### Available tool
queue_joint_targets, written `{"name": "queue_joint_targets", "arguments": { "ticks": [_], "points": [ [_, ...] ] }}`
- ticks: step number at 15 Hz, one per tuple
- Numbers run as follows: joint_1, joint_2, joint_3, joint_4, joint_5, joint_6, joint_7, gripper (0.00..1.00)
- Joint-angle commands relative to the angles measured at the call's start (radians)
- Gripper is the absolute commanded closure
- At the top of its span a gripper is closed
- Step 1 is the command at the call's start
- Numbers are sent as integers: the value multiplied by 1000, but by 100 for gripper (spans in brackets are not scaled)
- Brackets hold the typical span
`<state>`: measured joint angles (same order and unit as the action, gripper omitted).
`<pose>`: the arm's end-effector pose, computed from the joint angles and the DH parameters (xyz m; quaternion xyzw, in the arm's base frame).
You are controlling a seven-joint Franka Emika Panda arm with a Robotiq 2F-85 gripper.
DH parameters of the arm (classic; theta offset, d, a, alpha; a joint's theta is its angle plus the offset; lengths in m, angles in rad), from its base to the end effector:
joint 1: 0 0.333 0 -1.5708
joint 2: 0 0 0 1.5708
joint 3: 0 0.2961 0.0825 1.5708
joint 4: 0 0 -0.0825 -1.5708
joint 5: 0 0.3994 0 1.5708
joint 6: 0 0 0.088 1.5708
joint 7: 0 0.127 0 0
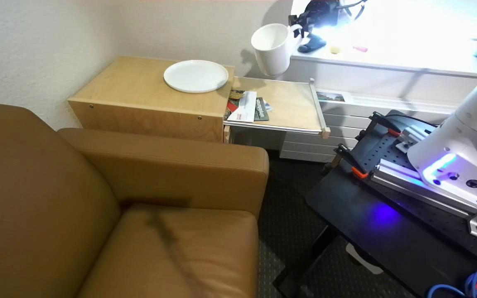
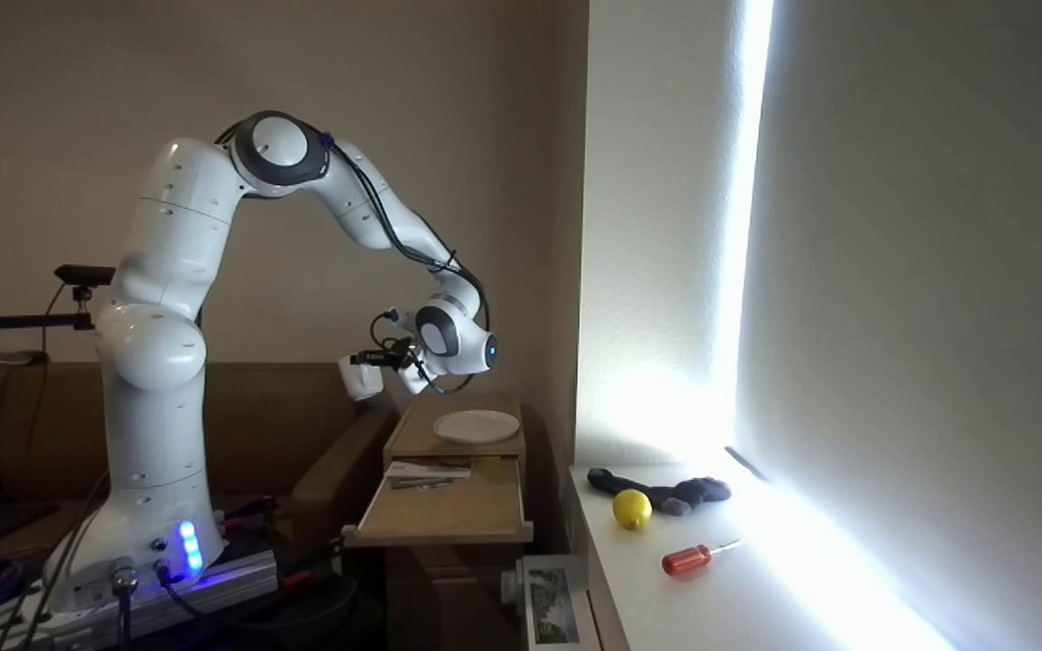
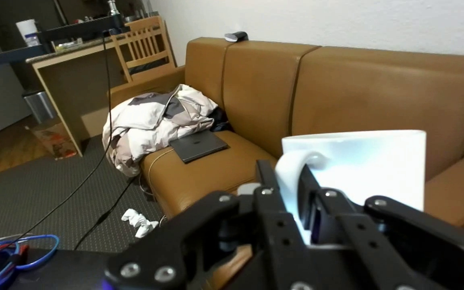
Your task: Remove the white mug from the nightstand shelf and place it on the sofa
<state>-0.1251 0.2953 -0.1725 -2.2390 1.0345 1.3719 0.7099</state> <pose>0.4516 -0.0136 0.2156 -0.5546 0.5256 0.5525 0.3331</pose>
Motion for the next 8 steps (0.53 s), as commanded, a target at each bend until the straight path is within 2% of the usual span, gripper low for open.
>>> {"name": "queue_joint_targets", "arguments": {
  "ticks": [1, 4, 5, 6, 8],
  "points": [
    [71, -96, 37, -23, 30, 78, -17, 96],
    [104, -141, 50, -35, 2, 172, -22, 96],
    [97, -91, 54, 2, 9, 123, -2, 96],
    [102, -96, 58, 2, 8, 133, 2, 83],
    [101, -92, 58, 2, 8, 132, 3, 83]
  ]
}}
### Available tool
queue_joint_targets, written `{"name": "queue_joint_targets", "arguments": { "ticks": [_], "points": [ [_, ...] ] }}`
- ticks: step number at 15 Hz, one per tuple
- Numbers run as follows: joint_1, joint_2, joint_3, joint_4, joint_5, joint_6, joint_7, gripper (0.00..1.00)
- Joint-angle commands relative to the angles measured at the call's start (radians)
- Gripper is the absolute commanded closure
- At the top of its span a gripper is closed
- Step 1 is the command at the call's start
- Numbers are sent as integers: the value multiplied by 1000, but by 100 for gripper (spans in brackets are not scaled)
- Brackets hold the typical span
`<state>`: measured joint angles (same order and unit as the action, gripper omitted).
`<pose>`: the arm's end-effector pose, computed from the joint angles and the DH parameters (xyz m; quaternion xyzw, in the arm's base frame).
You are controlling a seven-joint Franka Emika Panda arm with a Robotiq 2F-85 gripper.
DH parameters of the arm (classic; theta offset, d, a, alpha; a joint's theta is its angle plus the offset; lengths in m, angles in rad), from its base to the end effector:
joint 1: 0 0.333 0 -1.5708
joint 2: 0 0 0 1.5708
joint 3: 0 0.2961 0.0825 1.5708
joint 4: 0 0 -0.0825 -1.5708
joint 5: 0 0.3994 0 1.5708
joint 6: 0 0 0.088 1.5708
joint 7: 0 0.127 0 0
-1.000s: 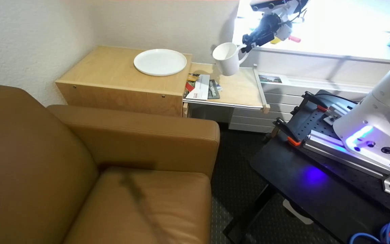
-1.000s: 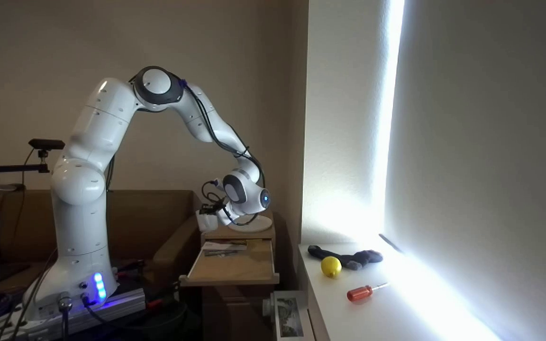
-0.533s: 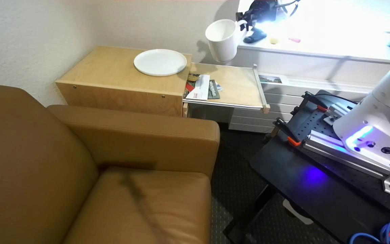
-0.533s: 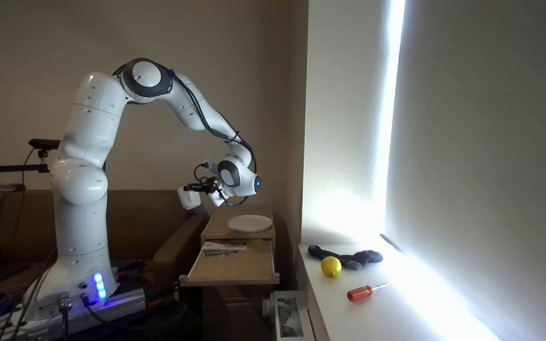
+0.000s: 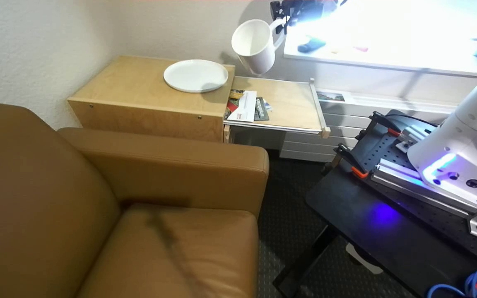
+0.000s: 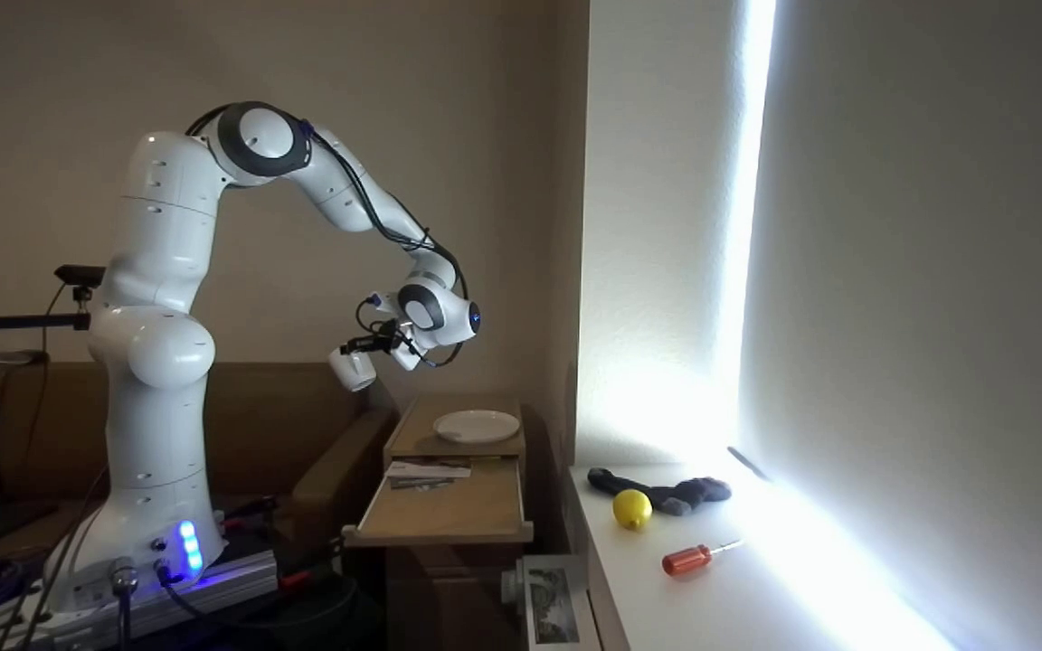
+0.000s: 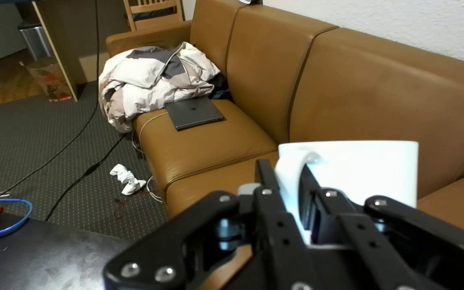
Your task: Remove the white mug from the nightstand shelf and place it on the sofa
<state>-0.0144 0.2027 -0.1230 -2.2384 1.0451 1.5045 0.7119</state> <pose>0.4723 0.0495 0.2486 -0.6283 0.5022 0.5001 0.3208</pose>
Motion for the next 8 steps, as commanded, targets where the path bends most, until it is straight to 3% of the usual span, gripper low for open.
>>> {"name": "queue_joint_targets", "arguments": {
  "ticks": [1, 2, 3, 5, 8],
  "points": [
    [-11, 4, 8, 2, -2, -1, 1, 83],
    [-11, 6, 8, 2, -2, -1, 1, 83],
    [-11, 7, 8, 2, -2, -1, 1, 96],
    [-15, 51, 15, 36, -3, -53, -5, 96],
    [-17, 132, 38, 101, 128, -85, -36, 96]
  ]
}}
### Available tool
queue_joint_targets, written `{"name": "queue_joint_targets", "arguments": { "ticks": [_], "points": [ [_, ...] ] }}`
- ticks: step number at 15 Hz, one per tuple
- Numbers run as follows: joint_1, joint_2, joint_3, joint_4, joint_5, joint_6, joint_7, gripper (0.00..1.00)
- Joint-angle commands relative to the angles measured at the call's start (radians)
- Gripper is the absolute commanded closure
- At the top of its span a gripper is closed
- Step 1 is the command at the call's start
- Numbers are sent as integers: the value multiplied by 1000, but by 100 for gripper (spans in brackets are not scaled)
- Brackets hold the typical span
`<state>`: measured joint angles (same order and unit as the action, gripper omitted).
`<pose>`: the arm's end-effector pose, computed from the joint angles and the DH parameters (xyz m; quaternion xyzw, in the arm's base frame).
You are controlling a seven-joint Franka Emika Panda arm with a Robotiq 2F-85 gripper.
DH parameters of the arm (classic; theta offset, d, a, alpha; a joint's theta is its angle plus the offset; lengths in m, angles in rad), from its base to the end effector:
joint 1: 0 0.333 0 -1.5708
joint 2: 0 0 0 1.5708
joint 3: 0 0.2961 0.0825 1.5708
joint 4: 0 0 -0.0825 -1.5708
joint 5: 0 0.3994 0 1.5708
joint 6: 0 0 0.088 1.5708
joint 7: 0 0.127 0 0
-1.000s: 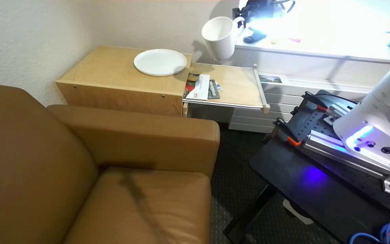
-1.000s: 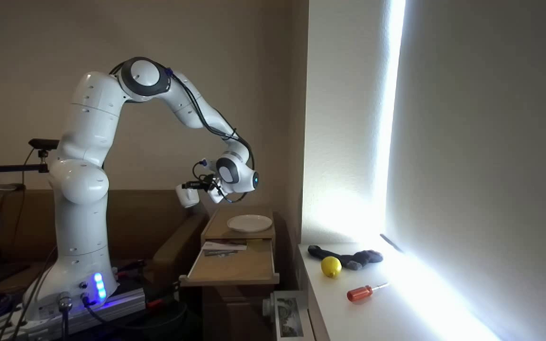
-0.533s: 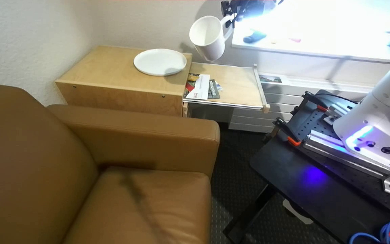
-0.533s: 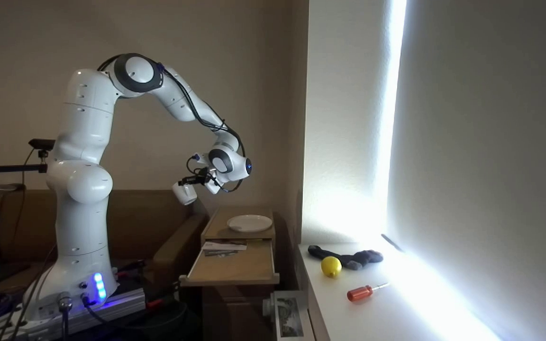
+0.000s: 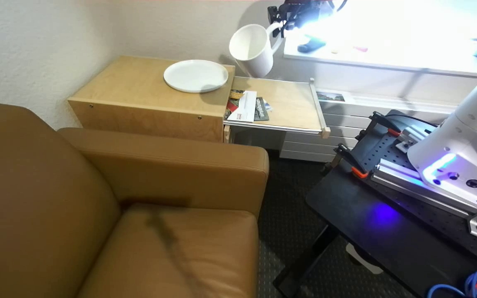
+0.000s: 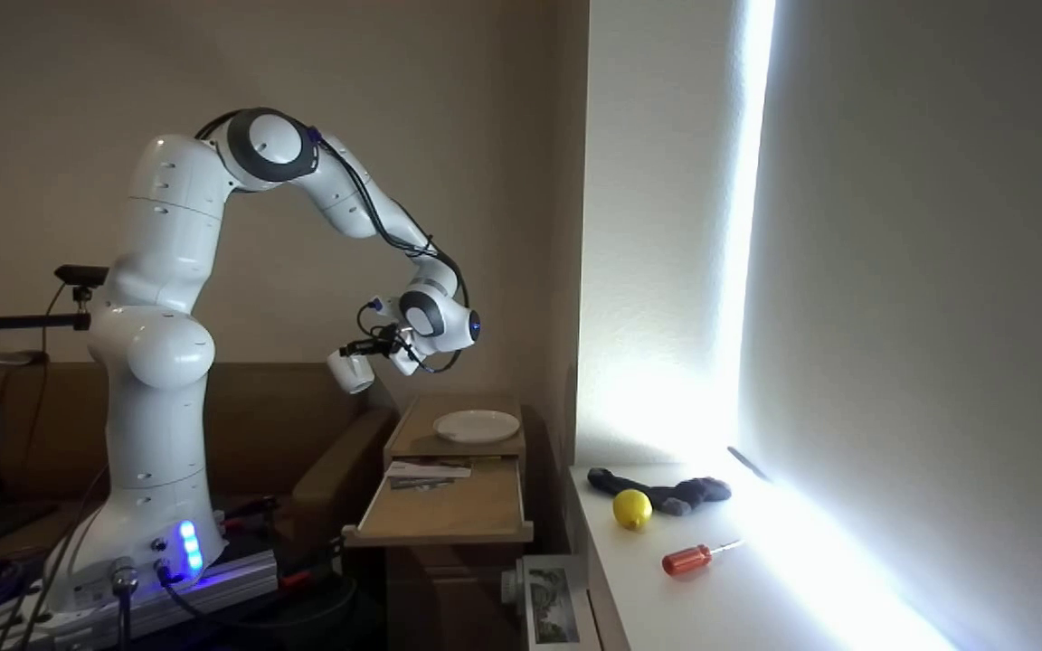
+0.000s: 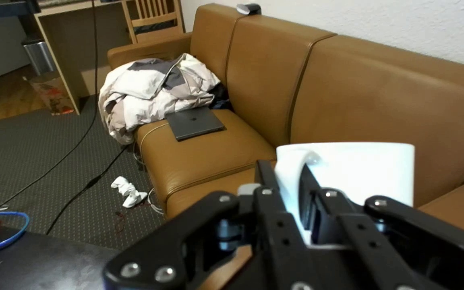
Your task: Remove the white mug from the nightstand shelf and place it on the sofa
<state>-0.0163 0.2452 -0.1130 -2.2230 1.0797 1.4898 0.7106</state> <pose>0.4754 0.0560 0.2371 -0.6130 0.5014 0.5157 0.3268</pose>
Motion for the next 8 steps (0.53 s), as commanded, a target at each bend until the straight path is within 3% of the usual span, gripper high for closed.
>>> {"name": "queue_joint_targets", "arguments": {
  "ticks": [1, 4, 8],
  "points": [
    [-16, 122, 38, 108, 149, -76, -56, 96],
    [-23, 219, 47, 171, 263, -83, -87, 96],
    [-52, 372, 51, 253, 381, -179, -51, 96]
  ]
}}
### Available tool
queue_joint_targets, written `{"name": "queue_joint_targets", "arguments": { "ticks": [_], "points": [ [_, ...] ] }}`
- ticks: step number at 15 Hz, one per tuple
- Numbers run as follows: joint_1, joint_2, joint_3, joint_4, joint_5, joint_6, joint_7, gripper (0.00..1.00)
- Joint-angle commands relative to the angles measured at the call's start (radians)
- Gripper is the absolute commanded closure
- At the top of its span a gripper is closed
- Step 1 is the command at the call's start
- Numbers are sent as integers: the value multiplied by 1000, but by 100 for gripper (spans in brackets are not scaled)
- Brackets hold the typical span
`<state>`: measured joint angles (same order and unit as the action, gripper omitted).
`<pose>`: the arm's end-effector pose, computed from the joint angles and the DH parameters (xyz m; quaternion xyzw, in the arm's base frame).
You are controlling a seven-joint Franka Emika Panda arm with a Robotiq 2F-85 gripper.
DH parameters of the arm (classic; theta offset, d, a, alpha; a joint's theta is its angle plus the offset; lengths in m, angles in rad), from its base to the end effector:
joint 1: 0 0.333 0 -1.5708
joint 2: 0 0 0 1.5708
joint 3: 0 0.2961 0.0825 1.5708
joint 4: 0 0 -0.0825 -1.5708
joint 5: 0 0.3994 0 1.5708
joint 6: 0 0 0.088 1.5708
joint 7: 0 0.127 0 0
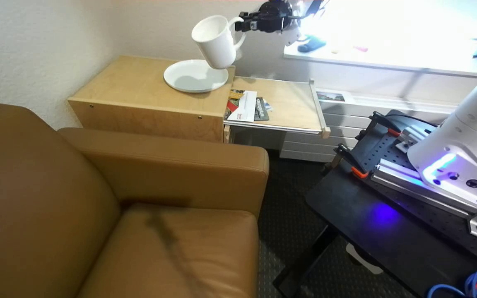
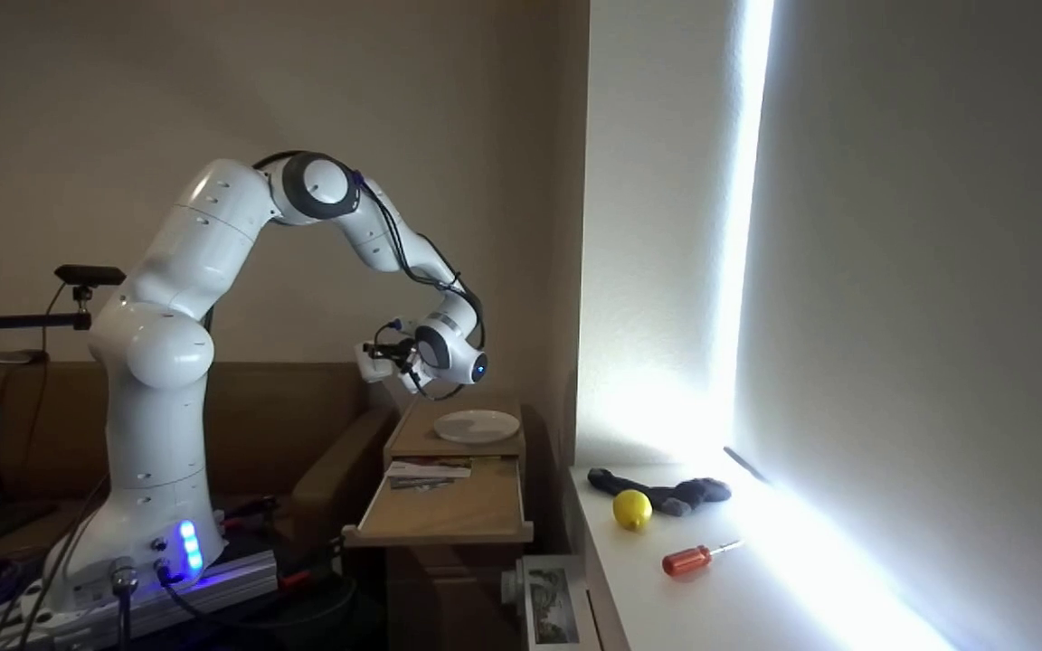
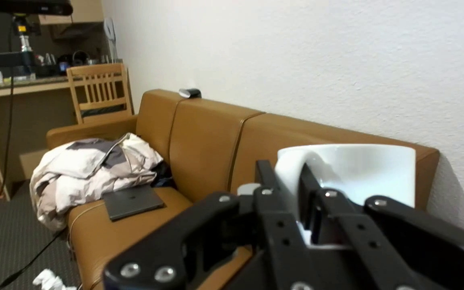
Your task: Remove the white mug from the nightstand shelf and place it on the sofa
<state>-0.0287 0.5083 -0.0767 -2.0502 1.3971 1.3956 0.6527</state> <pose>0.5307 0.0828 0.1919 -0.5104 0.4815 0.5585 0.4424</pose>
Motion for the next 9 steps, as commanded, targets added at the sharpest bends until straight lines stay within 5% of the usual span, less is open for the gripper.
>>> {"name": "queue_joint_targets", "arguments": {
  "ticks": [1, 2, 3, 7, 8, 9],
  "points": [
    [-39, 124, 12, 89, 69, -96, 7, 96],
    [-11, 76, -4, 39, 43, -43, -1, 96],
    [-14, 100, -6, 51, 46, -48, -1, 83],
    [-10, 102, -5, 51, 45, -47, -1, 83],
    [-10, 101, -5, 51, 45, -47, -1, 96],
    [-14, 124, -2, 68, 49, -57, -8, 96]
  ]
}}
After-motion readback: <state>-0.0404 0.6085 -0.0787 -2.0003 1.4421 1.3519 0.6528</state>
